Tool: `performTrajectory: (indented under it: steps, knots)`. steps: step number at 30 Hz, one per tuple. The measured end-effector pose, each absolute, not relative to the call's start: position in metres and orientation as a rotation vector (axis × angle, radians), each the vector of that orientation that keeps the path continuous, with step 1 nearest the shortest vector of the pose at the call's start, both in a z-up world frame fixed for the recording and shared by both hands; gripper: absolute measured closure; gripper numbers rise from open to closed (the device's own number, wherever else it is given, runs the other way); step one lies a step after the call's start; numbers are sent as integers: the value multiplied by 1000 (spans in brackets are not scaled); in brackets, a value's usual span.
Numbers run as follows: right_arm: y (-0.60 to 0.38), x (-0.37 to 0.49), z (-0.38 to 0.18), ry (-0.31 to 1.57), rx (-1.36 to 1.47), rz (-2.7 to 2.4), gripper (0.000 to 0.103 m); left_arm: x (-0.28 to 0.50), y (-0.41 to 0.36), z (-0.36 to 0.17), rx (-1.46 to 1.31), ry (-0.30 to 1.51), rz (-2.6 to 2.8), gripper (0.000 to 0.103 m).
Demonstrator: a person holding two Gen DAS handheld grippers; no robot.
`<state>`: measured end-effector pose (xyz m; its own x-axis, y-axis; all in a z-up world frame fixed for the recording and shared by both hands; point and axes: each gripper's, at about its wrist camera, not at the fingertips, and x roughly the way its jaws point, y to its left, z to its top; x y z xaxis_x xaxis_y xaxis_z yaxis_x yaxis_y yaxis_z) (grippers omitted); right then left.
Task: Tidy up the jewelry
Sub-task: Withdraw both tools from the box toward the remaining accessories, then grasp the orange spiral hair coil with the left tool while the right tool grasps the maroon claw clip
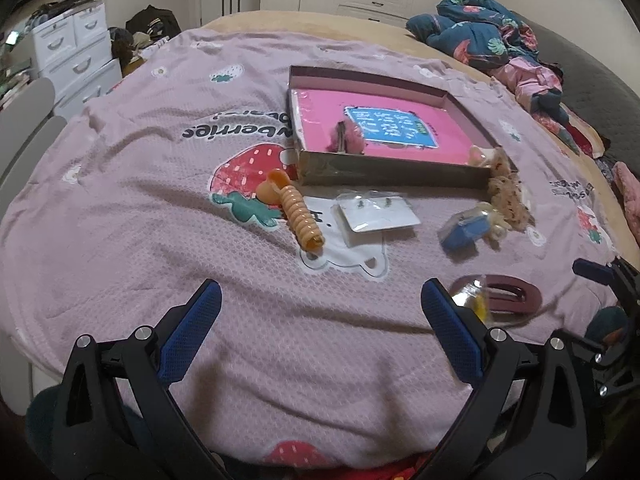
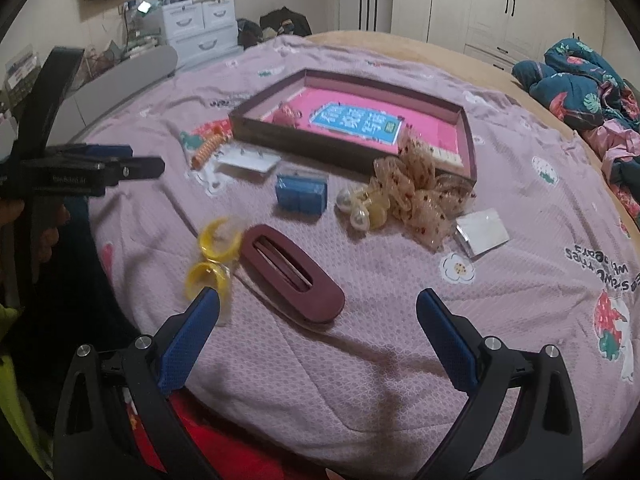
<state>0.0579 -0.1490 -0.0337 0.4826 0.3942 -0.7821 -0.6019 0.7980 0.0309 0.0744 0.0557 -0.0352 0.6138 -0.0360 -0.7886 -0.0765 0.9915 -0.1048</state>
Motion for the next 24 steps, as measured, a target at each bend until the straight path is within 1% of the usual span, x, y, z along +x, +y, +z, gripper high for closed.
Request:
performTrajectory:
  steps: [1,3,4,6,7,8,9,10,11,12,14,20,23,24]
  knots:
    - [-148,60,-37,881,-274,613,5,78,57,-38,-137,914,21,16]
    - [-145,63,-43,887,-300,606,5,87,60,-43,-147,934,19,29]
    - [-144,64,-45,889,-313,605,5,92,61,-46,-153,941,14,32]
    - [-141,67,-50,894,-338,604,6,101,63,-50,-159,954,11,42]
    - [-139,69,-53,897,-348,606,6,104,64,-52,-161,958,11,46]
    - [-137,71,-56,900,-359,608,6,108,65,-53,-166,965,14,52]
    - [-135,72,-57,903,-367,607,6,112,67,-55,-175,972,16,56]
    - [-133,74,-59,906,-377,612,7,116,68,-56,-177,975,15,57]
    - [-131,75,-60,909,-384,617,13,120,69,-58,-175,981,17,59]
    - [-128,77,-63,914,-396,624,16,123,69,-58,-176,983,17,61]
    - [-122,81,-67,915,-419,627,17,129,70,-60,-181,989,19,61]
    - [-106,90,-72,917,-439,680,27,141,77,-67,-218,1005,22,63]
    - [-100,94,-73,919,-431,706,37,146,79,-69,-237,1009,20,66]
    - [-98,95,-73,920,-427,711,44,147,80,-70,-241,1010,20,69]
